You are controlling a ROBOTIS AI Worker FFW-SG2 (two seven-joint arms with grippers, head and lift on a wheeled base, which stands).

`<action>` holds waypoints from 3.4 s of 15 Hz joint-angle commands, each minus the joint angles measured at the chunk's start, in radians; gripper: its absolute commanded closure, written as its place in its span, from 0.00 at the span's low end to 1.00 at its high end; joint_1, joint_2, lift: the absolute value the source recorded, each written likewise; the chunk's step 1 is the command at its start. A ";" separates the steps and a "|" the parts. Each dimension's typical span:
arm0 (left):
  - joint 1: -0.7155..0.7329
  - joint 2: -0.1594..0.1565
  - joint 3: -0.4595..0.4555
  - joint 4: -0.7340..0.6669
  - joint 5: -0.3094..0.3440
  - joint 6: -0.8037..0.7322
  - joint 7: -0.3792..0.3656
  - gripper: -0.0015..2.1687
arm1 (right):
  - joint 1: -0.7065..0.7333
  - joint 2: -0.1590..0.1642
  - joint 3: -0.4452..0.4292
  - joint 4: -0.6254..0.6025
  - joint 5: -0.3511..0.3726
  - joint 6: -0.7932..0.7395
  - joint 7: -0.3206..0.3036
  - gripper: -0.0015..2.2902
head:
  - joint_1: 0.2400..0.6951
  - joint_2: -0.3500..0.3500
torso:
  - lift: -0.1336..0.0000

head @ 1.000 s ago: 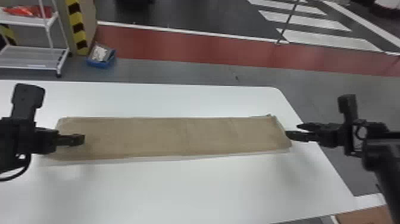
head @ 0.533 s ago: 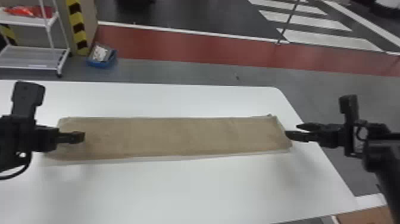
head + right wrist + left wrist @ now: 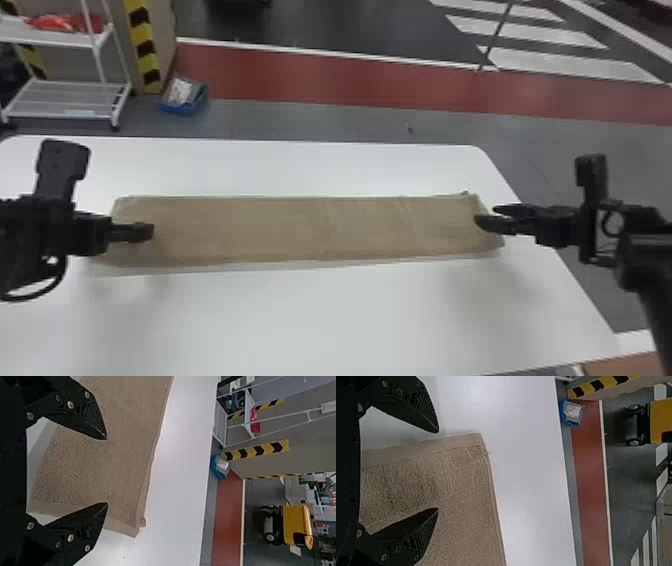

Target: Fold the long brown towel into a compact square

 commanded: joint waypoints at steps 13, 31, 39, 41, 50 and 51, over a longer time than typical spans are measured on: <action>0.020 0.000 0.005 -0.028 -0.011 0.030 -0.001 0.10 | 0.065 0.246 0.020 -0.144 -0.046 0.008 -0.126 0.69 | 1.00 0.39 | 0.10; 0.042 -0.007 0.063 -0.170 0.070 0.155 0.024 0.83 | 0.060 0.259 0.126 -0.027 -0.046 -0.225 -0.230 0.69 | 1.00 0.42 | 0.10; -0.070 -0.012 0.169 -0.169 0.383 0.321 0.015 0.83 | 0.022 0.269 0.206 0.034 -0.046 -0.173 -0.233 0.69 | 1.00 0.44 | 0.10; -0.104 -0.012 0.171 -0.170 0.433 0.358 0.030 0.83 | 0.022 0.272 0.206 0.034 -0.048 -0.133 -0.232 0.69 | 1.00 0.43 | 0.10; -0.118 -0.079 0.165 -0.201 0.544 0.401 0.131 0.83 | 0.030 0.272 0.172 -0.010 -0.160 -0.103 -0.206 0.66 | 1.00 0.38 | 0.10; -0.118 -0.096 0.165 -0.201 0.547 0.404 0.138 0.83 | 0.036 0.272 0.164 -0.032 -0.161 -0.097 -0.206 0.66 | 1.00 0.38 | 0.10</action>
